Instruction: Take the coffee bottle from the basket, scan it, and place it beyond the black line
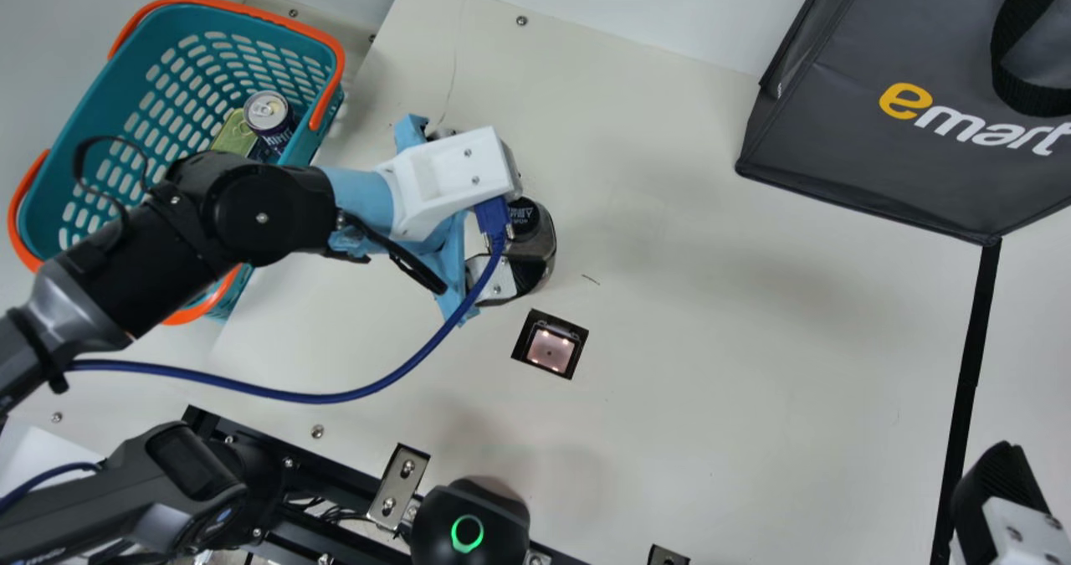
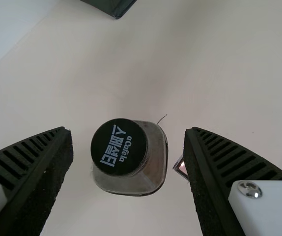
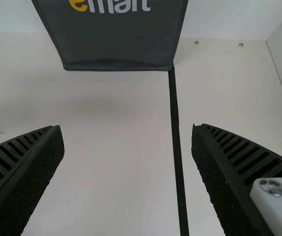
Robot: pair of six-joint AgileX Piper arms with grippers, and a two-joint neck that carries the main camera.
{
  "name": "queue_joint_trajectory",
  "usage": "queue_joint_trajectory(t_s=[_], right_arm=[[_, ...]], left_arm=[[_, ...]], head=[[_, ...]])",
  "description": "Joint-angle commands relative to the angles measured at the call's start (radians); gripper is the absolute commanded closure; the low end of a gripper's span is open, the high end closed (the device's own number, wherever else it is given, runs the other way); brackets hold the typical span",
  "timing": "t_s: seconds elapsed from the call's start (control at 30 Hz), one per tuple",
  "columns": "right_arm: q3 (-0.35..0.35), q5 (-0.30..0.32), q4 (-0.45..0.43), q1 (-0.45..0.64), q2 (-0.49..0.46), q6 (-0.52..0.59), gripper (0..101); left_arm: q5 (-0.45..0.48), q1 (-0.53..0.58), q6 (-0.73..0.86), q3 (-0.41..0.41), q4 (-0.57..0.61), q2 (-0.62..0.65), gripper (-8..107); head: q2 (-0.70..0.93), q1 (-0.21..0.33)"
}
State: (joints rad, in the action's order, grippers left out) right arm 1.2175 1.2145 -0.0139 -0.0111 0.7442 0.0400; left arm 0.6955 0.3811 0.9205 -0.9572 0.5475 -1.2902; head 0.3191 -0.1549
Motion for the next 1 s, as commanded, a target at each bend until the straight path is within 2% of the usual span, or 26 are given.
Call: queue_joint_trajectory(t_s=[0.0, 0.33, 0.97], right_arm=[[0.000, 0.000, 0.000, 0.000, 0.000, 0.000, 10], [0.000, 0.000, 0.000, 0.000, 0.000, 0.000, 10], [0.000, 0.000, 0.000, 0.000, 0.000, 0.000, 10]], left_arm=[[0.002, -0.002, -0.009, -0.005, -0.004, 0.004, 9], [0.019, -0.019, -0.111, -0.046, -0.054, 0.038, 9], [0.000, -0.106, -0.408, -0.047, -0.311, 0.144, 9]], head=[[0.002, 0.017], [0.002, 0.017], [0.002, 0.017]])
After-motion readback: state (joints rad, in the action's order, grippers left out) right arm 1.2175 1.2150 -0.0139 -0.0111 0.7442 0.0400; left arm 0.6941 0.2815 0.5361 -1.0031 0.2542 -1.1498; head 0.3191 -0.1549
